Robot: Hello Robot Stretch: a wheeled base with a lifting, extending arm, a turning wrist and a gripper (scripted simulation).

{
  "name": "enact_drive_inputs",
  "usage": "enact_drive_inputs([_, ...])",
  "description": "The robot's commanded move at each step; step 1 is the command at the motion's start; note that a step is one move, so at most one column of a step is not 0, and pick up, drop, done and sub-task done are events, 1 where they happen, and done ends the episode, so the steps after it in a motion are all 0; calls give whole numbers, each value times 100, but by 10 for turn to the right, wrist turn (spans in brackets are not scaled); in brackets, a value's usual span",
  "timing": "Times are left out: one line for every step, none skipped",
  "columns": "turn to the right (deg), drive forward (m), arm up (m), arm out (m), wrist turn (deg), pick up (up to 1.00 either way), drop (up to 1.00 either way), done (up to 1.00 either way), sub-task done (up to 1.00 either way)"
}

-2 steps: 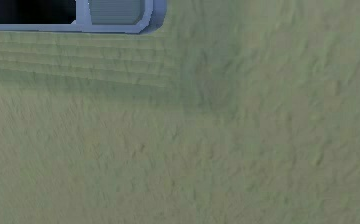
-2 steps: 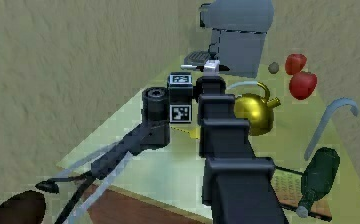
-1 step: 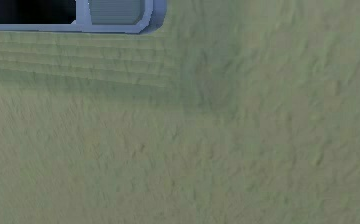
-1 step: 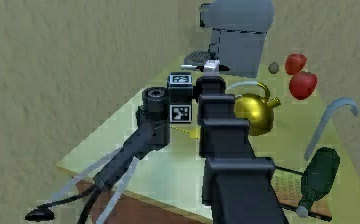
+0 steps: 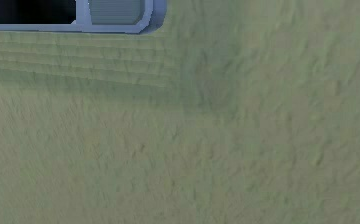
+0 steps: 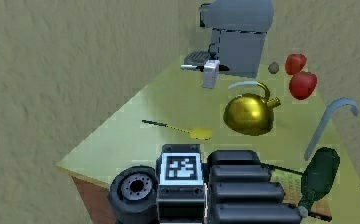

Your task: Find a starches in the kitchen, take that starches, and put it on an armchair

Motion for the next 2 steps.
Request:
enact_drive_inputs([-450, 0, 0, 0, 0, 0, 0, 0, 0])
enact_drive_inputs([-450, 0, 0, 0, 0, 0, 0, 0, 0])
